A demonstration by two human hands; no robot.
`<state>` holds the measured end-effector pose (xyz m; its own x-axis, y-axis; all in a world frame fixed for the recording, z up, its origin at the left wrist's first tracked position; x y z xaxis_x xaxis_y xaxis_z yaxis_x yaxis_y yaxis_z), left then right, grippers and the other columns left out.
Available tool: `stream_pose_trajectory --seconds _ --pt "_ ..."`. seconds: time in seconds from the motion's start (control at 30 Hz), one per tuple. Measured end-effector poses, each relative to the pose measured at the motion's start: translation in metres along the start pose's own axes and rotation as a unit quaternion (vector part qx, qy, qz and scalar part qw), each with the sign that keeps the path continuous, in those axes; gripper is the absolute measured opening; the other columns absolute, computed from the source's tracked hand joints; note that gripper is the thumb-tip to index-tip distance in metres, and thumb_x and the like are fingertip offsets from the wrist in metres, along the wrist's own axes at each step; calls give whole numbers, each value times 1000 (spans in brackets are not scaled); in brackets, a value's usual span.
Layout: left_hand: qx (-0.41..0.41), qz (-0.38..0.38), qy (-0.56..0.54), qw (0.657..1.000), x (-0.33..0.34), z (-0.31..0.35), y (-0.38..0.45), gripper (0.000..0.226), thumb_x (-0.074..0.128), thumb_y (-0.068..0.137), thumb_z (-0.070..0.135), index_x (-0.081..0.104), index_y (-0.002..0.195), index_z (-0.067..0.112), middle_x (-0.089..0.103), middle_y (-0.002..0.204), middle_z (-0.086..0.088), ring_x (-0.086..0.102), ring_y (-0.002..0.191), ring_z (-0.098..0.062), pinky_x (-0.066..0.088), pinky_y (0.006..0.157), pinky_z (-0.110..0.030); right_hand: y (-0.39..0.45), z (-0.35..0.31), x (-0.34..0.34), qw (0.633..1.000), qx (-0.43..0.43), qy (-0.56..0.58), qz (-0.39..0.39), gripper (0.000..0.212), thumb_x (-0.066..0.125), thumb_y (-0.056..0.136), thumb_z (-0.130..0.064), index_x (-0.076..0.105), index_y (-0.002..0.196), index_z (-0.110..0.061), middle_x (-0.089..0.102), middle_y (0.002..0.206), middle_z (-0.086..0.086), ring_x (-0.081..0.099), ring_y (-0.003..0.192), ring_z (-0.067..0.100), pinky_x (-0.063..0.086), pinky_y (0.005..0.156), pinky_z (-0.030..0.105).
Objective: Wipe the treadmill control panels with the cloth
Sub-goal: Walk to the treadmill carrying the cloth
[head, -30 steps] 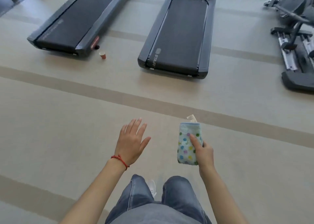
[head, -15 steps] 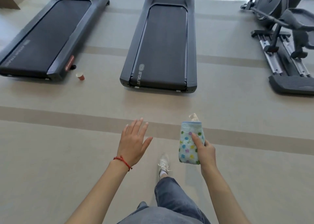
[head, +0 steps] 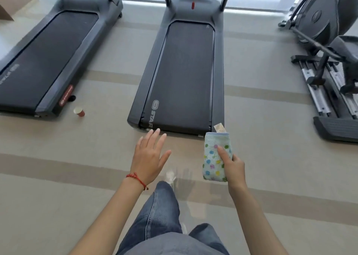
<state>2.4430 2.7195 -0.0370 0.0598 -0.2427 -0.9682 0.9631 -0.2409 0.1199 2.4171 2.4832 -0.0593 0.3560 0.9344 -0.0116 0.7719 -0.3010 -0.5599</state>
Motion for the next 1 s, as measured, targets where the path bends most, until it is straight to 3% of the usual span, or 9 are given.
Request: stream_pose_trajectory --seconds 0.47,0.77,1.0 --pt "32 -16 0 999 9 -90 330 68 13 99 50 57 125 5 53 131 -16 47 122 -34 40 97 -50 243 -187 116 999 -23 15 36 27 68 81 -31 63 96 -9 70 88 4 69 78 19 58 58 29" --pt "26 -21 -13 999 14 -100 464 66 14 99 50 56 126 5 53 131 -17 47 123 -34 39 98 -50 344 -277 140 998 -32 47 40 21 68 82 -28 64 93 -11 70 81 0 69 60 6 52 47 21" --pt "14 -31 -12 999 15 -102 577 67 14 99 50 55 126 5 52 131 -17 46 123 -34 39 98 -50 428 -351 158 997 -29 58 33 15 68 81 -28 65 87 -14 71 81 0 70 64 10 54 50 24"
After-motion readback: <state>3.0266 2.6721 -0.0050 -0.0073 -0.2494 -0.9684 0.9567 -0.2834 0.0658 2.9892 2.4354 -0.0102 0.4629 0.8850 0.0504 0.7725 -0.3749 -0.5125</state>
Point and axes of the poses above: each hand's wrist, its own y-axis towards the middle knuckle, its own x-axis out of the palm, z = x × y, the point moved 6 cm from there along y, towards the middle knuckle
